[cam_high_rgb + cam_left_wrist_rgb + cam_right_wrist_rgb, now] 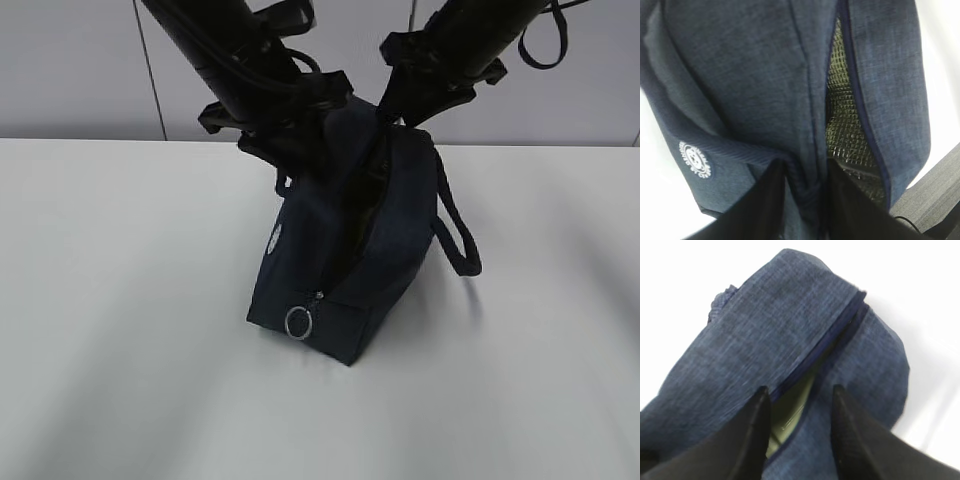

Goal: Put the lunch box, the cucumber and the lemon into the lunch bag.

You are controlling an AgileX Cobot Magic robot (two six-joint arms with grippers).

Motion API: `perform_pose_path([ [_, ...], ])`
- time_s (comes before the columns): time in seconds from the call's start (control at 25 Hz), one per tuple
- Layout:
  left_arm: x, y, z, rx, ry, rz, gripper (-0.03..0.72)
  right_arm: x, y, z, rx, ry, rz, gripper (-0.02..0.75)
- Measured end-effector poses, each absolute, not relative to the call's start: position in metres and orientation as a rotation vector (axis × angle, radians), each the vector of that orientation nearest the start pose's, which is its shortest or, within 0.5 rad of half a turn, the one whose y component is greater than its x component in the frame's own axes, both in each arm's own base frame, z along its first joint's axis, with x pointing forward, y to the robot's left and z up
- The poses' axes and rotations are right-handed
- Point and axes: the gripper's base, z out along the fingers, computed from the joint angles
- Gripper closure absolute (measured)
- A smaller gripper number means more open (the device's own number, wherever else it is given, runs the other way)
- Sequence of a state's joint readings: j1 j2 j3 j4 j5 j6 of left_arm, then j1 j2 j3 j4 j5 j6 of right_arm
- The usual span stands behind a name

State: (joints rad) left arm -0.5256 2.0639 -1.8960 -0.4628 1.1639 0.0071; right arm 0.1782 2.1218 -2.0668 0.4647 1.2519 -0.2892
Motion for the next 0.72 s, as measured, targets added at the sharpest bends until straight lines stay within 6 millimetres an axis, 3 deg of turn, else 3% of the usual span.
perform_pose_path([
  [0.08, 0.369, -0.258, 0.278, 0.593, 2.793, -0.758, 0.421, 0.447, 0.121, 0.298, -0.532, 2.648, 0.634, 0.419],
  [0.2, 0.368, -0.258, 0.278, 0.598, 2.801, -0.762, 0.351, 0.447, 0.122, 0.298, -0.528, 2.647, 0.646, 0.417],
  [0.4, 0.367, -0.257, 0.276, 0.618, 2.821, -0.735, 0.329, 0.447, 0.122, 0.298, -0.525, 2.645, 0.657, 0.416],
  [0.56, 0.369, -0.249, 0.275, 0.656, 2.822, -0.598, 0.326, 0.447, 0.122, 0.298, -0.525, 2.644, 0.658, 0.416],
  [0.72, 0.369, -0.238, 0.286, 0.690, 2.780, -0.443, 0.326, 0.448, 0.122, 0.305, -0.528, 2.622, 0.654, 0.414],
])
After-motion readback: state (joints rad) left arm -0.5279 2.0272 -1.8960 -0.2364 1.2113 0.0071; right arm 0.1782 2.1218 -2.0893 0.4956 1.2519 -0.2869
